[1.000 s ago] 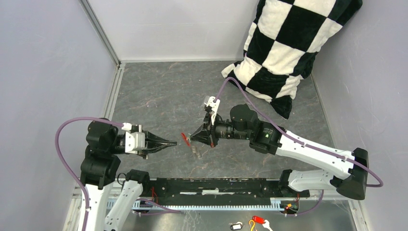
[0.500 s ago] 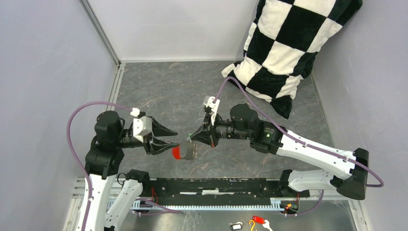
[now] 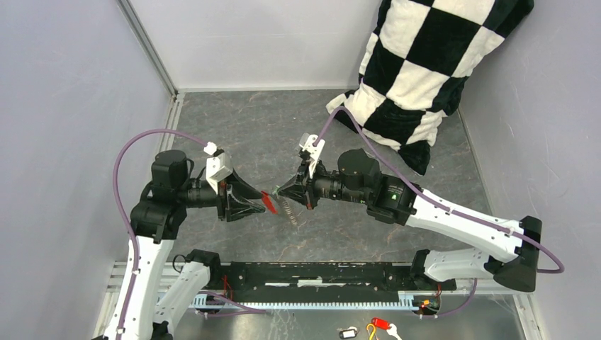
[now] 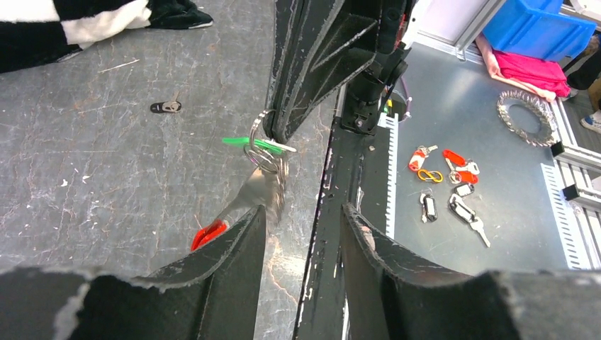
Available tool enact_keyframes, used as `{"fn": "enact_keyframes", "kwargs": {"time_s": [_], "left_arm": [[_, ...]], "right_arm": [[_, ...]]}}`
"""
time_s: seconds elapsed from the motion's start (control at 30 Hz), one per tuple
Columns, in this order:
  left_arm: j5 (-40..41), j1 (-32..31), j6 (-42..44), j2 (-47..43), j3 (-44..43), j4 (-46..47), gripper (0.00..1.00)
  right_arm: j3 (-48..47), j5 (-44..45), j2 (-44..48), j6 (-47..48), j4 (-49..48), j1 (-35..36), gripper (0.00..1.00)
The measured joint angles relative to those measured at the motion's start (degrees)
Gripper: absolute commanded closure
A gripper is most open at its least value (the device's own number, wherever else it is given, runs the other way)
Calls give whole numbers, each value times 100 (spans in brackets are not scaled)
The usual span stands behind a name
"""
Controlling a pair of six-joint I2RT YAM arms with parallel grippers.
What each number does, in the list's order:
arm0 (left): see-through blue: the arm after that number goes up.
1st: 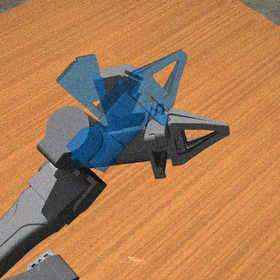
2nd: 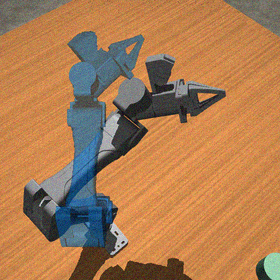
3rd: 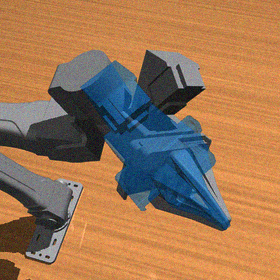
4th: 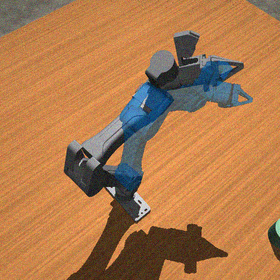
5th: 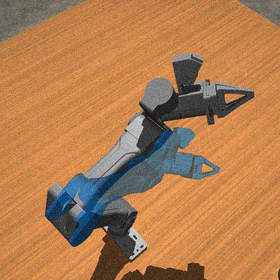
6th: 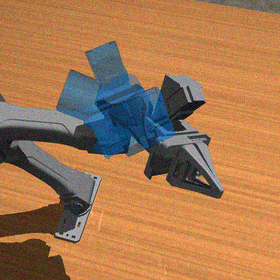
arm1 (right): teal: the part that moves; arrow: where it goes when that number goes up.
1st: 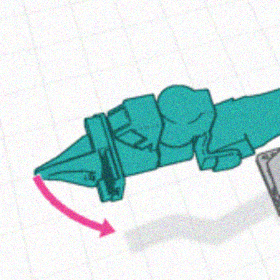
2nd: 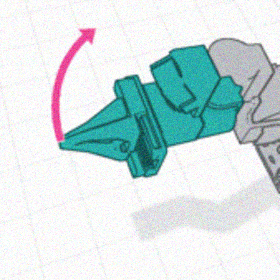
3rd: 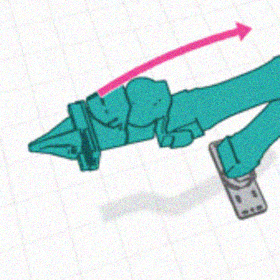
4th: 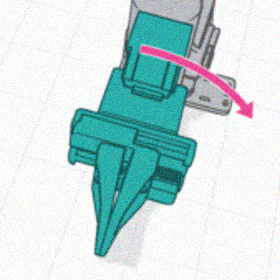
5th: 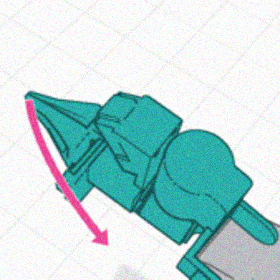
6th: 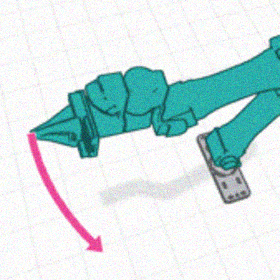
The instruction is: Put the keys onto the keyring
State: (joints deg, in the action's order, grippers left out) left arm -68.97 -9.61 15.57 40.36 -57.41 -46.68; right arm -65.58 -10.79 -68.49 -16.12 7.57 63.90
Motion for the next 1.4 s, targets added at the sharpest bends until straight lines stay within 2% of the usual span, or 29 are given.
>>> {"fn": "enact_keyframes", "kwargs": {"time_s": [0.53, 0.77, 1.23, 1.4], "left_arm": [[284, -155, -221, 251, 63, 540, 50], [293, -350, -400, 356, 85, 706, 61], [433, -479, -612, 256, 232, 957, 97], [470, -479, -612, 212, 232, 957, 98]], "right_arm": [[-184, 256, -243, 98, -103, 212, 100], [-195, 334, -289, 105, -111, 319, 100], [-223, 439, -289, 140, -138, 363, 100], [-223, 490, -289, 142, -136, 367, 100]]}}
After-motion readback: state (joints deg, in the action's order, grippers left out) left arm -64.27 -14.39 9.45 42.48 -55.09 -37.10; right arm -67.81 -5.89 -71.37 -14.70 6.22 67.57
